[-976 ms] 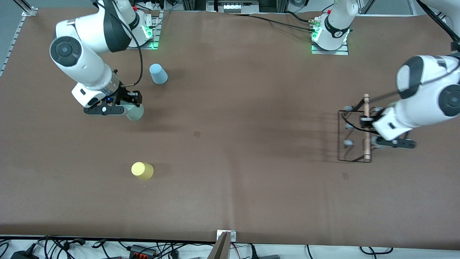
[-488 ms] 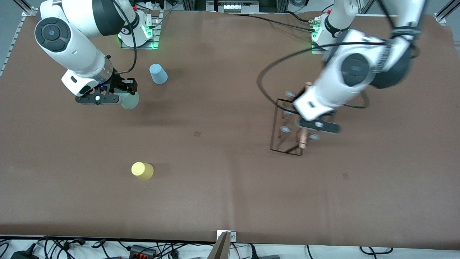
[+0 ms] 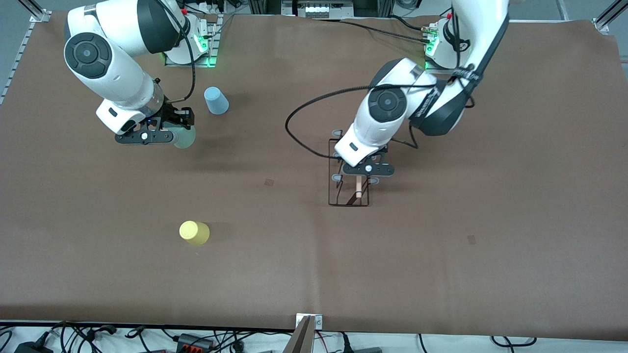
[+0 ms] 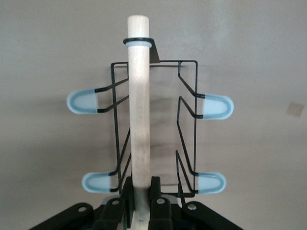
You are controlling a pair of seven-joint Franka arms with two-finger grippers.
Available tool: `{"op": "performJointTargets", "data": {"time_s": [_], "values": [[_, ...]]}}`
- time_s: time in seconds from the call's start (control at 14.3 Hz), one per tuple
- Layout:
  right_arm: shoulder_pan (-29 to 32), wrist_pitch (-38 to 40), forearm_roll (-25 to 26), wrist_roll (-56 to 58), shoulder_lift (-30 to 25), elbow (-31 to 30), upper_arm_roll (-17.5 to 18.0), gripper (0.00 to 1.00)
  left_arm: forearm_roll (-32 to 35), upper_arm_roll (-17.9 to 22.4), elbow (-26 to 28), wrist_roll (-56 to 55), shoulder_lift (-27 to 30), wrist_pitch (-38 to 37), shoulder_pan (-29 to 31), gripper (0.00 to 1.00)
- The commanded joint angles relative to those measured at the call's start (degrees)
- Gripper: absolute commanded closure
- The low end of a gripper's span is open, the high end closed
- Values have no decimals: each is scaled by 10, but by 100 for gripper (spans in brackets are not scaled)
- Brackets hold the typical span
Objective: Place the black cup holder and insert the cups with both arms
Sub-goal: 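Slide the holder to mid-table with the left gripper while the right gripper lifts the cup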
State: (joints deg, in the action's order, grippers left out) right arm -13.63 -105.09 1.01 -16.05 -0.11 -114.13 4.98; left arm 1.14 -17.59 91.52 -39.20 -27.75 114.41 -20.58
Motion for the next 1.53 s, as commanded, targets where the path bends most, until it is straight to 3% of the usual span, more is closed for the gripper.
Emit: {"op": "performJointTargets", "data": {"time_s": [0.0, 0.14, 0.28, 0.35, 0.49, 0.77, 1.05, 1.18, 1.46], "values": [[-4, -7, 4, -7, -3, -5, -2, 87, -3, 5, -24, -39, -13, 10, -25, 95], [-4, -7, 4, -7, -3, -8, -2, 87, -2, 5, -24, -51, -20, 11, -29, 95], [-4, -6, 4, -7, -4, -9, -2, 87, -1, 5, -23, -50, -24, 11, -37, 85], [-4, -6, 4, -7, -5, -8, -2, 87, -2, 5, -23, -50, -25, 11, -38, 65], [-4, -3, 4, -7, -6, -9, -2, 87, 3, 6, -23, -43, -28, 10, -38, 0], [-3, -6, 4, -7, -5, -8, -3, 81, 21, 12, -33, -7, 11, -19, -11, 0], [-3, -6, 4, -7, -5, -8, -2, 81, 21, 11, -86, 96, 41, -130, 82, 0], [-4, -13, -3, -8, -2, -7, -2, 81, 55, 12, -129, 137, 44, -209, 124, 0], [-32, -26, -4, -55, 9, -4, -2, 82, 91, 12, -169, 294, 61, -241, 203, 0]]}}
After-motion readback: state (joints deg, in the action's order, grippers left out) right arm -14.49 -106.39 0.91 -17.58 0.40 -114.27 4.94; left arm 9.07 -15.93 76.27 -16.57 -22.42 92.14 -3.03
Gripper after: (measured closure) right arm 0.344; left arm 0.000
